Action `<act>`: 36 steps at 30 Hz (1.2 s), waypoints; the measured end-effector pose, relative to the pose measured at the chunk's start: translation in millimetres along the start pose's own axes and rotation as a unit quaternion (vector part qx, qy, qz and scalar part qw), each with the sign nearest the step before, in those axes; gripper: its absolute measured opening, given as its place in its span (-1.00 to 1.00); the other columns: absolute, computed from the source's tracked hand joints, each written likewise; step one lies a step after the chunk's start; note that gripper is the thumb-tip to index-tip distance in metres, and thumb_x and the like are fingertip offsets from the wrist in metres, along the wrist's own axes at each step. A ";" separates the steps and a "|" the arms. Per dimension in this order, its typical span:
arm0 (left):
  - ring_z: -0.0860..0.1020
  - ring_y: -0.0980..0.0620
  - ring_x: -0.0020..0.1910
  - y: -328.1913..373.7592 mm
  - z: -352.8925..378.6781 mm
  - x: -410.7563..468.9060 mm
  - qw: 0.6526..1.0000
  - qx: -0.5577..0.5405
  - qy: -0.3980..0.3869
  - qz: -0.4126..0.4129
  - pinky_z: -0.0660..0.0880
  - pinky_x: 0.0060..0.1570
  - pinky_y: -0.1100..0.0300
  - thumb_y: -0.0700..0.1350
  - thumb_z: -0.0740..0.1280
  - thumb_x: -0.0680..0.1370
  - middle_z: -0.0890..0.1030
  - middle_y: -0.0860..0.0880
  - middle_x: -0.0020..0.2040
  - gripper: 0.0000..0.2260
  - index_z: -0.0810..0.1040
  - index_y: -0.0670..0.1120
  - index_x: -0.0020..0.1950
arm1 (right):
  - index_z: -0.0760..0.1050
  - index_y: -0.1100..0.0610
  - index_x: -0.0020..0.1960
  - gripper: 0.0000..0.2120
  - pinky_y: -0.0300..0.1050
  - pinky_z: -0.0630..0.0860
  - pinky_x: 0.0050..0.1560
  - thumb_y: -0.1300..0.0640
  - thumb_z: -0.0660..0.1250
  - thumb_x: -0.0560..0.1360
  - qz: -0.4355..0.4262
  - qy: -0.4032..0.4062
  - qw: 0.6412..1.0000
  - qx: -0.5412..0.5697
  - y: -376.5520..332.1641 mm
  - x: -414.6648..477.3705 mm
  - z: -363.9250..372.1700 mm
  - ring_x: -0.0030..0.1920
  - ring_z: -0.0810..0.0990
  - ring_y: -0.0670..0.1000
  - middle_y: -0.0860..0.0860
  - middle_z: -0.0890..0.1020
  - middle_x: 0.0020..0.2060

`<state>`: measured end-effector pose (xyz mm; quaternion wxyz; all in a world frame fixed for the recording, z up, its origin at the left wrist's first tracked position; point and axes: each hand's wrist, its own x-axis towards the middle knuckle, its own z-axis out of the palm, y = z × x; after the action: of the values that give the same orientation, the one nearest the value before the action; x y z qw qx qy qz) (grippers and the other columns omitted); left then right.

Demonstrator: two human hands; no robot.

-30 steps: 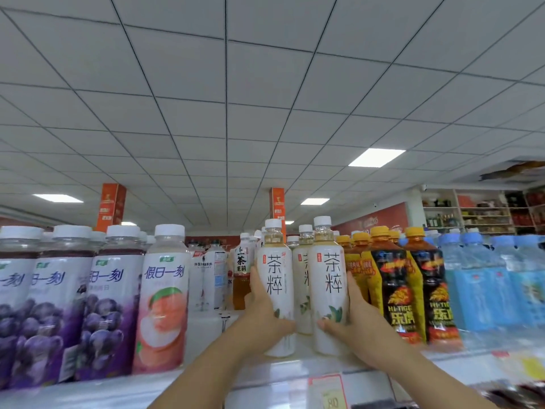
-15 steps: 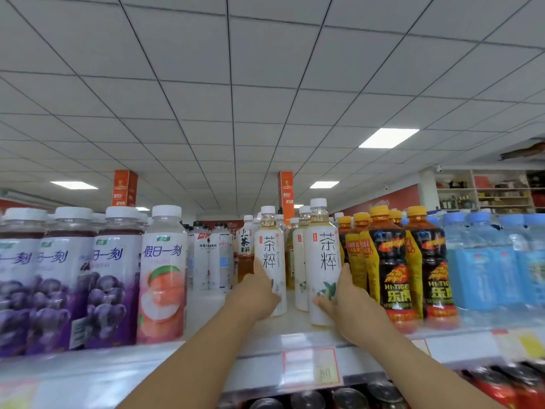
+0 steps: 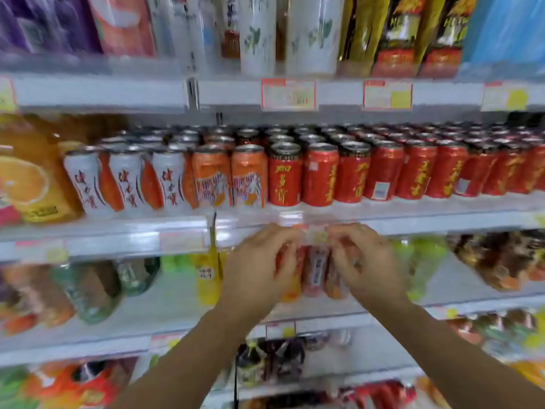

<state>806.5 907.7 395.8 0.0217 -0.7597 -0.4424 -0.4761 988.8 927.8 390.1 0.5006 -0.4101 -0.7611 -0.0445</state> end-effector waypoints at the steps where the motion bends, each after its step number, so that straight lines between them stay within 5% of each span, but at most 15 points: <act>1: 0.54 0.14 -0.15 -5.7 16.6 -24.7 0.999 0.004 -0.027 -0.027 0.43 -0.18 0.24 -0.01 0.18 0.51 0.60 0.15 -0.07 -0.81 0.53 0.12 0.05 | 0.56 0.05 -0.02 -0.82 -0.20 0.44 -0.14 0.11 0.21 0.45 0.031 -0.017 0.999 -0.006 8.1 -29.1 7.5 -0.16 0.54 -0.06 -0.02 0.65 -0.18; 6: 0.57 0.15 -0.11 -27.6 85.5 -130.2 0.964 -0.013 -0.198 -0.178 0.50 -0.16 0.28 -0.05 0.21 0.60 0.59 0.19 0.01 -0.82 0.55 0.09 0.15 | 0.60 0.08 0.01 -0.84 -0.18 0.55 -0.19 0.21 0.32 0.47 0.244 -0.158 0.957 -0.023 38.5 -161.2 30.8 -0.22 0.61 -0.04 -0.07 0.65 -0.19; 9: 0.58 0.12 -0.13 -44.8 116.2 -189.1 0.922 -0.021 -0.297 -0.247 0.56 -0.13 0.13 -0.04 0.19 0.60 0.61 0.15 -0.02 -0.81 0.52 0.12 0.16 | 0.59 0.02 0.03 -0.84 -0.35 0.43 -0.22 0.19 0.32 0.49 0.349 -0.247 0.902 -0.057 49.6 -220.5 35.6 -0.25 0.54 -0.16 -0.18 0.56 -0.24; 16: 0.51 0.09 0.13 -96.2 165.0 -303.8 0.802 -0.013 -0.486 -0.347 0.41 0.01 0.23 -0.03 0.17 0.60 0.51 0.07 0.21 -0.73 0.43 0.08 0.30 | 0.44 0.01 0.26 -0.67 -0.15 0.48 0.08 0.13 0.31 0.51 0.539 -0.404 0.738 -0.043 79.7 -332.0 69.2 0.00 0.56 -0.04 -0.01 0.60 0.09; 21: 0.41 -0.04 0.29 -131.7 184.0 -365.3 0.743 0.010 -0.547 -0.385 0.45 0.18 0.01 -0.04 0.22 0.57 0.35 -0.04 0.37 -0.59 0.30 0.05 0.42 | 0.33 0.15 0.35 -0.56 -0.29 0.43 -0.38 0.22 0.33 0.50 0.719 -0.299 0.622 0.077 97.5 -362.7 123.2 -0.24 0.49 -0.04 0.06 0.53 0.01; 25: 0.44 -0.06 0.23 -150.0 196.1 -387.0 0.770 0.027 -0.508 -0.384 0.52 0.06 0.03 -0.11 0.24 0.57 0.27 -0.04 0.36 -0.62 0.33 0.02 0.39 | 0.42 0.22 0.23 -0.63 -0.01 0.49 -0.01 0.14 0.36 0.47 0.779 -0.197 0.582 0.128 114.6 -376.0 175.5 -0.03 0.52 0.09 0.14 0.56 0.03; 28: 0.48 -0.04 0.17 -157.0 198.1 -391.6 0.791 0.002 -0.472 -0.389 0.50 -0.03 0.16 -0.13 0.26 0.56 0.27 -0.03 0.36 -0.59 0.30 0.00 0.40 | 0.48 0.14 -0.01 -0.69 0.03 0.53 0.03 -0.04 0.44 0.39 0.845 -0.030 0.505 0.172 117.6 -375.0 199.3 -0.18 0.56 0.03 0.10 0.63 -0.16; 30: 0.47 -0.01 0.17 -162.0 197.8 -395.7 0.795 0.001 -0.472 -0.381 0.45 -0.07 0.21 -0.11 0.26 0.56 0.27 -0.01 0.36 -0.58 0.27 0.02 0.41 | 0.46 0.15 0.06 -0.56 -0.02 0.53 0.08 -0.13 0.43 0.38 0.869 0.035 0.466 0.162 120.8 -372.1 214.8 -0.20 0.53 0.00 0.03 0.55 -0.23; 33: 0.47 0.00 0.15 -168.8 195.5 -398.1 0.803 0.003 -0.481 -0.353 0.43 -0.12 0.24 -0.07 0.26 0.56 0.28 0.00 0.35 -0.58 0.27 0.04 0.40 | 0.42 0.18 0.17 -0.42 -0.05 0.52 0.02 -0.25 0.36 0.38 0.885 0.022 0.448 0.122 126.6 -365.4 235.1 -0.27 0.46 -0.04 -0.02 0.45 -0.24; 36: 0.48 -0.01 0.17 -175.9 193.1 -396.2 0.808 -0.007 -0.497 -0.316 0.50 -0.07 0.19 -0.04 0.25 0.57 0.29 -0.01 0.35 -0.58 0.26 0.03 0.41 | 0.44 0.11 -0.18 -0.52 -0.10 0.54 -0.03 -0.31 0.40 0.30 0.911 0.054 0.401 0.073 126.0 -352.3 245.9 -0.23 0.54 -0.02 0.00 0.53 -0.27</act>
<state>759.2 844.1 -72.1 -0.3580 -0.7111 -0.6049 -0.0168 951.9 924.4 -56.1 0.3127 -0.8193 0.0922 0.4716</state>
